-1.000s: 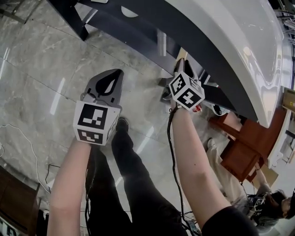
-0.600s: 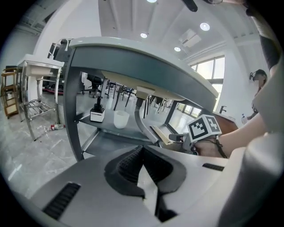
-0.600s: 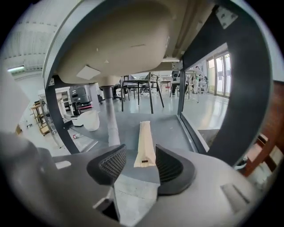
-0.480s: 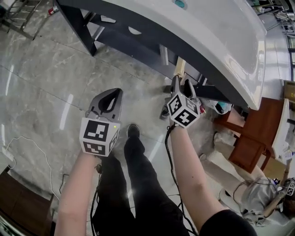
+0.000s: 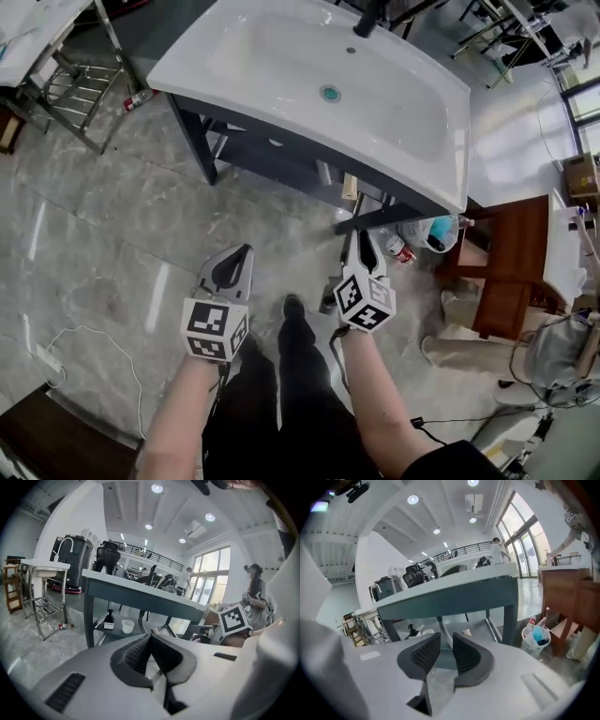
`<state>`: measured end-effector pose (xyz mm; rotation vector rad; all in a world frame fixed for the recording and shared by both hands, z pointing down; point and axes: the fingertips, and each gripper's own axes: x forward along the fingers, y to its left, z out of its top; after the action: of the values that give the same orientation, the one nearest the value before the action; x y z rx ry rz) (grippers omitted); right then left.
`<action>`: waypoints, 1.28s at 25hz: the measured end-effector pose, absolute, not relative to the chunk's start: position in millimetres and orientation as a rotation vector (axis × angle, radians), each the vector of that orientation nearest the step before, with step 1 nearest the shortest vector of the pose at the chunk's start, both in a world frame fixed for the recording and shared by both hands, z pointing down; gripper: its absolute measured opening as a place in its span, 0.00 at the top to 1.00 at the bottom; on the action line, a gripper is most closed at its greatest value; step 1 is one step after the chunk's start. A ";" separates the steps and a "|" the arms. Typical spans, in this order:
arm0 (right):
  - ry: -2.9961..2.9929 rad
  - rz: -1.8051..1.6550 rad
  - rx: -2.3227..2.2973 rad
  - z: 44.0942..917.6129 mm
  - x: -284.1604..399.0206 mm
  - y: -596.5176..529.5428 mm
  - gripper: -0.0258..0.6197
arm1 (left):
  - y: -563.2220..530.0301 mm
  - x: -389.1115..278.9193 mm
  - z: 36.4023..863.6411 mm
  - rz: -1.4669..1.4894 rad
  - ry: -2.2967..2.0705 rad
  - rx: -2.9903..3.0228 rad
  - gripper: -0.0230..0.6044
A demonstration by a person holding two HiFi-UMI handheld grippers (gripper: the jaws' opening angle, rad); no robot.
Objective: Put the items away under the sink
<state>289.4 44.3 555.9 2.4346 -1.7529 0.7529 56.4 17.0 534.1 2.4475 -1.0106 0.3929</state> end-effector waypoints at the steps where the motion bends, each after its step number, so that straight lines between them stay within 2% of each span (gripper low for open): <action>1: -1.762 0.755 2.449 540.9 284.5 50.8 0.84 | 22.6 54.2 521.1 0.381 -1.000 2.460 0.95; 7: -1.853 0.704 2.471 455.6 256.2 93.3 0.96 | 47.4 51.1 452.6 0.290 -0.938 2.553 0.95; 17: -1.957 0.627 2.354 372.4 230.1 183.5 0.96 | 98.8 60.1 387.1 0.216 -0.898 2.574 0.95; 28: -2.257 0.464 2.105 330.3 220.3 263.9 0.96 | 210.0 74.0 350.6 0.218 -1.024 2.608 0.95; 32: -2.338 0.518 2.030 333.2 226.1 319.3 0.96 | 262.3 79.9 343.6 0.203 -1.078 2.599 0.95</action>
<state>226.1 319.3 333.2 2.0301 -2.3376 0.5180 79.9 262.3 343.6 2.5991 -1.0783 0.2027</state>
